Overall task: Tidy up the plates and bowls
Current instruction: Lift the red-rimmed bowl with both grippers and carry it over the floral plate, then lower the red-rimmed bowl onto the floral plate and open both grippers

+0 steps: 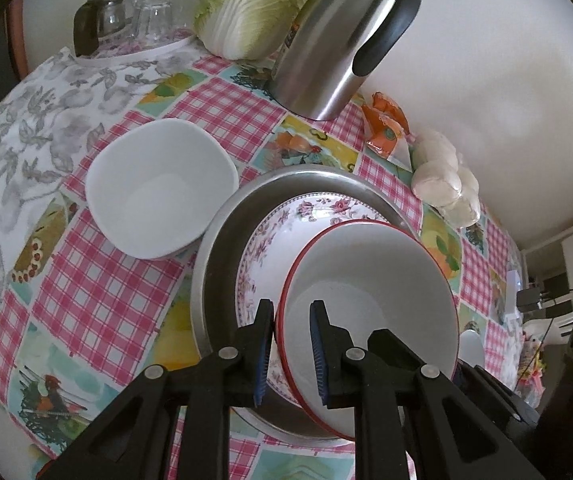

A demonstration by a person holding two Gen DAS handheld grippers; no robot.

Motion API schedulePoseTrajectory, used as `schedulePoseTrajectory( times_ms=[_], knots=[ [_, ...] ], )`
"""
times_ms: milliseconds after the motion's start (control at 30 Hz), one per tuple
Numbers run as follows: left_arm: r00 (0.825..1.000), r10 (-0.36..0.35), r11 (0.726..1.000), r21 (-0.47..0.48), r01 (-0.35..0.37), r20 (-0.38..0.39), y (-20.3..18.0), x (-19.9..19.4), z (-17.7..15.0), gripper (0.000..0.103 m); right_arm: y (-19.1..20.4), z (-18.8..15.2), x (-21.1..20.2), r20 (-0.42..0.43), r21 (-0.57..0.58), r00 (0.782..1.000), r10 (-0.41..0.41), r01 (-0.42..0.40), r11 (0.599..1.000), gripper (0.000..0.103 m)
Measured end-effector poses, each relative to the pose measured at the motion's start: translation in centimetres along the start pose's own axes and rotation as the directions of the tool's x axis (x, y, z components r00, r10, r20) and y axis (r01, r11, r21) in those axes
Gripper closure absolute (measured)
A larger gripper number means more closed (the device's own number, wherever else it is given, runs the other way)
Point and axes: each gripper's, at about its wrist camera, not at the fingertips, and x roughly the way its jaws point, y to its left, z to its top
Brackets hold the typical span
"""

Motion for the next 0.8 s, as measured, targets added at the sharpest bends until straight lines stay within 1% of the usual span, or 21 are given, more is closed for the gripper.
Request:
schedulePoseTrajectory(
  times_ms=[200, 333, 467, 633, 800],
  knots=[
    [0.999, -0.043, 0.999, -0.029, 0.042, -0.018, 0.7, 0.2, 0.3, 0.083, -0.2, 0.3, 0.4, -0.002, 0.017, 1.000, 0.004, -0.004, 1.000, 0.070],
    [0.998, -0.064, 0.998, -0.024, 0.063, -0.014, 0.4, 0.2, 0.5, 0.082, -0.4, 0.5, 0.5, 0.003, 0.023, 1.000, -0.013, 0.013, 1.000, 0.070],
    [0.997, -0.073, 0.997, -0.014, 0.072, -0.021, -0.2, 0.5, 0.6, 0.081, -1.1, 0.5, 0.8, -0.001, 0.042, 1.000, -0.021, 0.021, 0.999, 0.070],
    [0.994, -0.097, 0.995, -0.028, 0.095, -0.054, -0.2, 1.7, 0.7, 0.081, -2.0, 0.5, 1.2, -0.008, 0.060, 0.999, -0.033, 0.034, 0.998, 0.070],
    [0.994, -0.094, 0.995, -0.022, 0.093, -0.063, -0.6, 2.3, 0.7, 0.081, -2.4, 0.6, 1.5, -0.011, 0.070, 0.999, -0.038, 0.038, 0.997, 0.070]
  ],
)
